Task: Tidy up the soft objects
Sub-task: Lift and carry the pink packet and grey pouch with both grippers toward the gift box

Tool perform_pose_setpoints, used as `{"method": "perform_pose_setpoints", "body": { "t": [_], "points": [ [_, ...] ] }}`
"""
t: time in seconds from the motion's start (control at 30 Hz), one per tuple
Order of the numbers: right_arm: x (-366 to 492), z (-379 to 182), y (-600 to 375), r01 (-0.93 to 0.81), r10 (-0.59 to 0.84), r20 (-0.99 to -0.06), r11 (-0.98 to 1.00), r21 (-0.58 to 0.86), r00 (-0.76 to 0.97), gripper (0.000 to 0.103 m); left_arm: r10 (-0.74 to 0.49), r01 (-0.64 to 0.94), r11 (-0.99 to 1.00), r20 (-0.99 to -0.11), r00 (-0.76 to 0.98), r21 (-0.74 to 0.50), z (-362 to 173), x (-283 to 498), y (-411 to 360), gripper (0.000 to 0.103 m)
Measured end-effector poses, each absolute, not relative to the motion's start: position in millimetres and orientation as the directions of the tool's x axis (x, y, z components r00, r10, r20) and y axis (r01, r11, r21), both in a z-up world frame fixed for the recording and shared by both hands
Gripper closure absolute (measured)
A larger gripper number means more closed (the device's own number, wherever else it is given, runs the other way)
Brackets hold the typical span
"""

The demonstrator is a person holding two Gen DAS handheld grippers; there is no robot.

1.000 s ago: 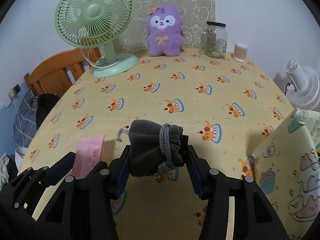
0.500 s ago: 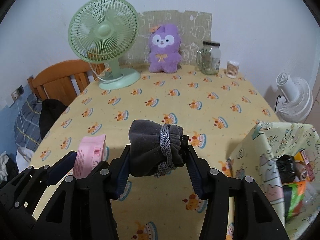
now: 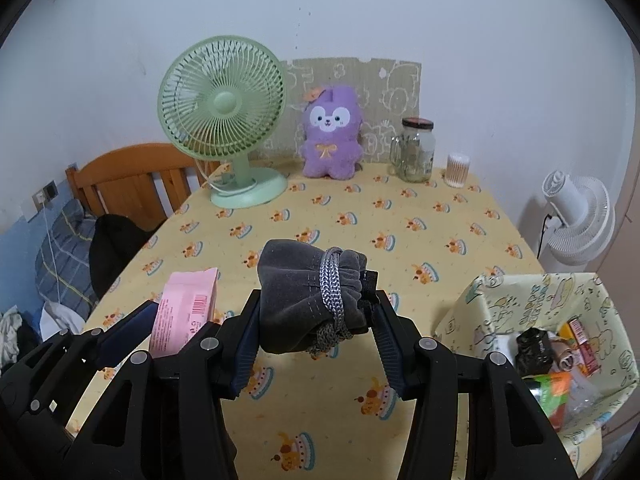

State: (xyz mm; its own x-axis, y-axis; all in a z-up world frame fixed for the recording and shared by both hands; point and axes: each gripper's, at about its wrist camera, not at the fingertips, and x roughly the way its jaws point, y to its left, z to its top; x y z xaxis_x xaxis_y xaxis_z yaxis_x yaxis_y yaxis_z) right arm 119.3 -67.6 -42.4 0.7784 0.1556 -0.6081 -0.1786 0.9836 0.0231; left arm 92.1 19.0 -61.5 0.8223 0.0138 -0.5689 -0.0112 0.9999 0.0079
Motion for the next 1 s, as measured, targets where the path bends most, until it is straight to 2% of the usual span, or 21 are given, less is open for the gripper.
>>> {"method": "perform_pose_setpoints", "body": {
  "t": [1.0],
  "points": [
    [84.0, 9.1, -140.4, -0.106, 0.101, -0.516, 0.994, 0.02, 0.85, 0.048, -0.072, 0.102, 0.994, -0.484, 0.872, 0.036, -19.5, 69.8, -52.7, 0.062]
  ]
}}
